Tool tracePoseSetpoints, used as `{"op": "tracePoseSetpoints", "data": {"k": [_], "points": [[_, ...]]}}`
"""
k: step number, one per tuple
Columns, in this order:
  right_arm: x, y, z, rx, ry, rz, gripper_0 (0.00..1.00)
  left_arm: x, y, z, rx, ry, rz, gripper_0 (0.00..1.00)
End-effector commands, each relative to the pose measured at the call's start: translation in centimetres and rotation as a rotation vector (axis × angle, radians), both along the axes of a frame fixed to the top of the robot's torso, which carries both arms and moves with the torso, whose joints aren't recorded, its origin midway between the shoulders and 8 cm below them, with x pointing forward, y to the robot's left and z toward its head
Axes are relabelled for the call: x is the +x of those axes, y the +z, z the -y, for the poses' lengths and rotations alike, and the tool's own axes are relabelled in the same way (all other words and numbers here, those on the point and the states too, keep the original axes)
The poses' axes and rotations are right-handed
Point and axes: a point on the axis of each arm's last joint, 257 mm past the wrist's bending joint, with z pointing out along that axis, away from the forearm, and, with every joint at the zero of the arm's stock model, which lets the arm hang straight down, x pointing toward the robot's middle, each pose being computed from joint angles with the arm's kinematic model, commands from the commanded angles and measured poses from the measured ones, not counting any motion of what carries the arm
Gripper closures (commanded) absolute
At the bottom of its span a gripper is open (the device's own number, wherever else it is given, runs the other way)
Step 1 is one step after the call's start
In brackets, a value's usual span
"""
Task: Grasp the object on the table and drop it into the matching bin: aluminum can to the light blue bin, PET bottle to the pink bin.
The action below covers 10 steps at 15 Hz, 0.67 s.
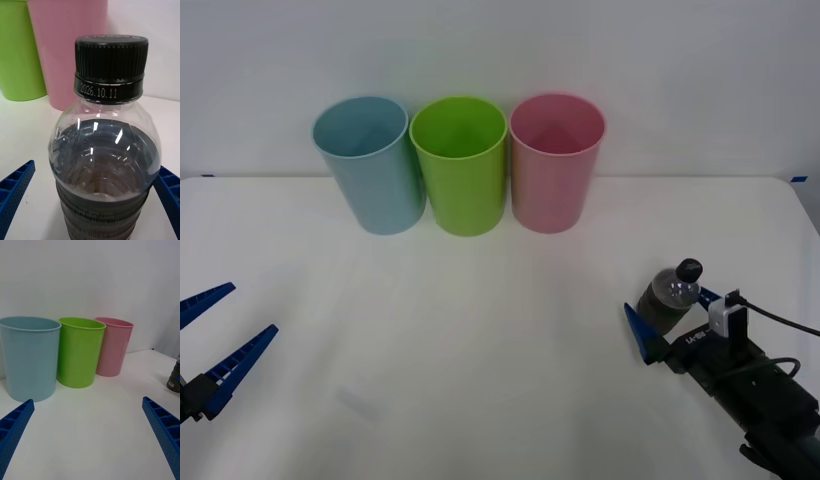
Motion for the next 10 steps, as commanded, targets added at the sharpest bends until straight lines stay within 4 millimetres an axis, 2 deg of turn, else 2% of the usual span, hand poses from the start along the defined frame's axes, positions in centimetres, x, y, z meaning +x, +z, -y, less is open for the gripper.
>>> {"op": "tracePoseSetpoints", "data": {"k": [1, 10], "points": [[0.42, -0.04, -0.15, -0.004, -0.011, -0.002, 0.00, 0.00, 0.00, 0.00, 0.000, 0.000, 0.000, 0.00], [0.72, -0.09, -0.59, -0.002, -0.014, -0.005, 0.00, 0.00, 0.00, 0.00, 0.000, 0.000, 0.000, 0.00]]}}
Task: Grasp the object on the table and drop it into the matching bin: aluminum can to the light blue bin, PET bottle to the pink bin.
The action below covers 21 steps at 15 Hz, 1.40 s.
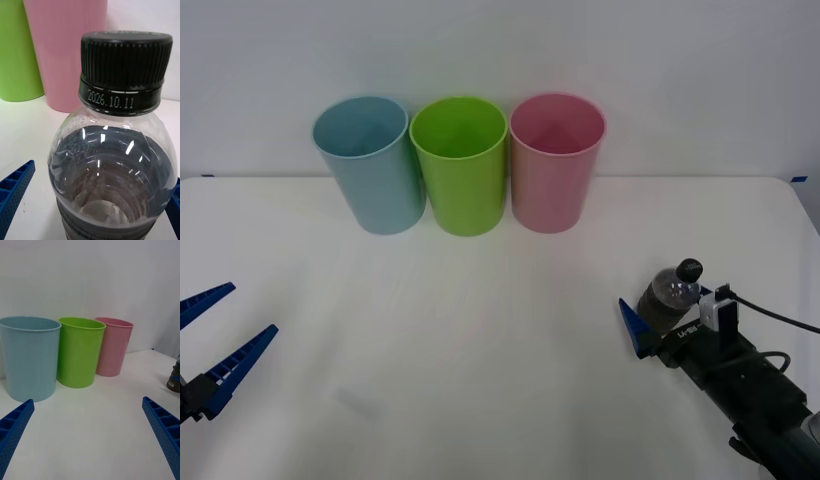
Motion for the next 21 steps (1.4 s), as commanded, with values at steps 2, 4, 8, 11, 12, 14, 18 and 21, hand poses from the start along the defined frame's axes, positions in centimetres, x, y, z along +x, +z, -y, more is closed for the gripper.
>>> {"op": "tracePoseSetpoints", "data": {"k": [2, 4, 8, 11, 12, 14, 18, 21], "points": [[0.0, 0.0, 0.0, 0.000, 0.000, 0.001, 0.00, 0.0, 0.0, 0.0, 0.000, 0.000, 0.000, 0.00], [0.0, 0.0, 0.0, 0.000, 0.000, 0.001, 0.19, 0.0, 0.0, 0.0, 0.000, 0.000, 0.000, 0.00], [0.0, 0.0, -0.1, -0.006, 0.005, 0.005, 1.00, 0.0, 0.0, 0.0, 0.000, 0.000, 0.000, 0.00], [-0.1, 0.2, -0.3, -0.001, 0.012, 0.009, 1.00, 0.0, 0.0, 0.0, 0.000, 0.000, 0.000, 0.00], [-0.1, 0.2, -0.4, 0.001, 0.016, 0.010, 1.00, 0.0, 0.0, 0.0, 0.000, 0.000, 0.000, 0.00], [-0.2, 0.5, -0.6, 0.008, 0.027, 0.015, 1.00, 0.0, 0.0, 0.0, 0.000, 0.000, 0.000, 0.00], [-0.2, 1.9, -0.9, 0.012, 0.044, 0.045, 1.00, 0.0, 0.0, 0.0, 0.000, 0.000, 0.000, 0.00], [0.0, 4.1, -1.7, 0.007, 0.068, 0.088, 1.00, 0.0, 0.0, 0.0, 0.000, 0.000, 0.000, 0.00]]}}
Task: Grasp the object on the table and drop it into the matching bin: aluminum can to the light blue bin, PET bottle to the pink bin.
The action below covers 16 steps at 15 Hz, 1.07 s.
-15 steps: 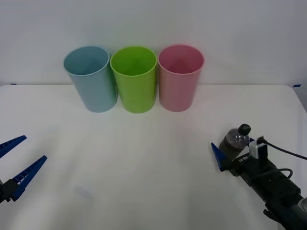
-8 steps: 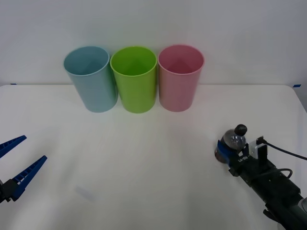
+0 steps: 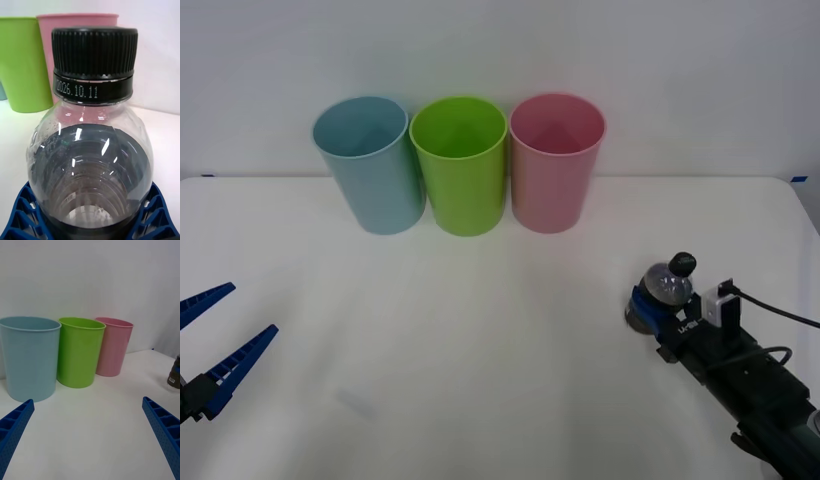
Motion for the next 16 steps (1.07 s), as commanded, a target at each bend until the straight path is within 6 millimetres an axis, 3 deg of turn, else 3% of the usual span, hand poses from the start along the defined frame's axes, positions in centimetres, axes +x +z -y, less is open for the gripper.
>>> {"op": "tracePoseSetpoints", "data": {"k": [1, 16], "points": [[0.1, 2.0, -0.6, -0.005, 0.019, 0.038, 1.00, 0.0, 0.0, 0.0, 0.000, 0.000, 0.000, 0.00], [-1.6, 12.3, -5.3, 0.107, 0.195, 0.110, 1.00, 0.0, 0.0, 0.0, 0.000, 0.000, 0.000, 0.00]]}}
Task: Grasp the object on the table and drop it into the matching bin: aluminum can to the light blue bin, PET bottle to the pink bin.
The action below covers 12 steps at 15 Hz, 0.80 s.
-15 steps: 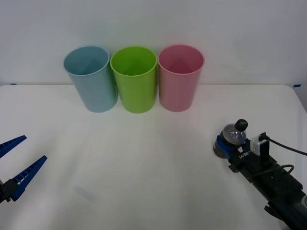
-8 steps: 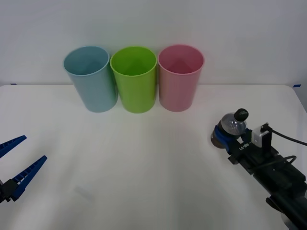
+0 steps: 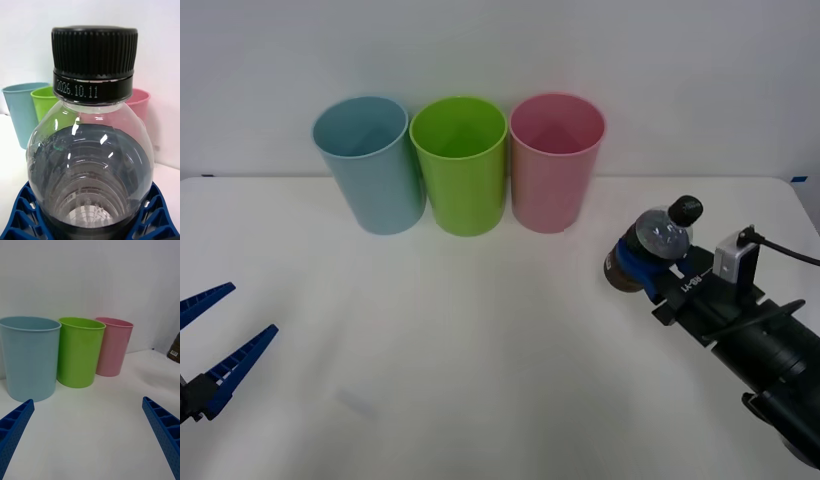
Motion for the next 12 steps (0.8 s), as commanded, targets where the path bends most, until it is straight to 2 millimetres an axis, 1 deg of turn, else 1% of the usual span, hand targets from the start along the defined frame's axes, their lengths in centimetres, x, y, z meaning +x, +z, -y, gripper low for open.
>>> {"op": "tracePoseSetpoints", "data": {"k": [1, 4, 6, 11, 12], "points": [[-0.4, 1.6, -0.4, 0.015, 0.029, 0.004, 1.00, 0.0, 0.0, 0.0, 0.000, 0.000, 0.000, 0.00], [-0.4, 3.4, -0.8, 0.026, 0.066, 0.005, 1.00, 0.0, 0.0, 0.0, 0.000, 0.000, 0.000, 0.00], [-0.1, 5.0, -1.1, 0.039, 0.093, 0.007, 1.00, 0.0, 0.0, 0.0, 0.000, 0.000, 0.000, 0.00], [1.3, 8.3, -1.4, 0.047, 0.116, 0.039, 1.00, 0.0, 0.0, 0.0, 0.000, 0.000, 0.000, 0.00], [1.5, 8.7, -1.5, 0.050, 0.119, 0.042, 1.00, 0.0, 0.0, 0.0, 0.000, 0.000, 0.000, 0.00]]}}
